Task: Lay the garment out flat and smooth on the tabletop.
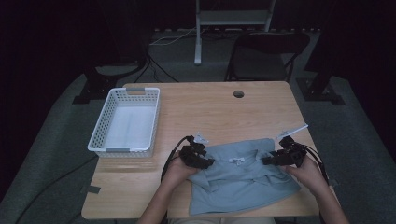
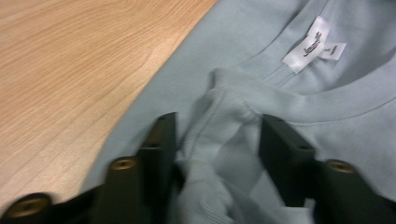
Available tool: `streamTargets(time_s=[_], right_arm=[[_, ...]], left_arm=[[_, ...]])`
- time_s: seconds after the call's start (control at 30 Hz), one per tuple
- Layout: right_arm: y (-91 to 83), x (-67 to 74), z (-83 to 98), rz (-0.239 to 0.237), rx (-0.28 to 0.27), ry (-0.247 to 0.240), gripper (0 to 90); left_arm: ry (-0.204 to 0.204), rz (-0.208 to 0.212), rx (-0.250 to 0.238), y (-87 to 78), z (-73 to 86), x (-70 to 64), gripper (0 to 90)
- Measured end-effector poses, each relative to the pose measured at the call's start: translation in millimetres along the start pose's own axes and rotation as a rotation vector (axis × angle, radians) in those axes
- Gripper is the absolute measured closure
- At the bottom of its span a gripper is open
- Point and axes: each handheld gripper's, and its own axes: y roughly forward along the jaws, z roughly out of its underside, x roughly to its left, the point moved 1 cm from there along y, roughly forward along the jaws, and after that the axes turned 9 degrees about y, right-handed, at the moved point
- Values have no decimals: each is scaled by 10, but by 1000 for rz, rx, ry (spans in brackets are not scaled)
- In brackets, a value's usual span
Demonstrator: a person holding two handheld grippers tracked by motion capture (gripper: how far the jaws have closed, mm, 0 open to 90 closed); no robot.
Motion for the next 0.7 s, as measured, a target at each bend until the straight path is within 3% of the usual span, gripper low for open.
streamTargets(time_s=[0.13,0.23,0.43,0.5,0.6,0.7], right_arm=[[1,20,10,-1,11,-17,682],[7,39,16,-2,16,-24,700],[17,53,15,-9,29,-32,779],[15,68,21,-15,39,-43,847],[-23,84,29,-20,29,-51,866],[-111,86,35,-35,6,-47,870]], left_arm=[[41,-7,-2,-39,7,-48,646],[35,-2,-41,-100,-32,-92,638],[82,48,32,4,-47,-160,605],[81,43,33,7,-40,-158,677],[73,71,8,-55,-48,-161,817],[91,85,2,-127,-68,-203,854]])
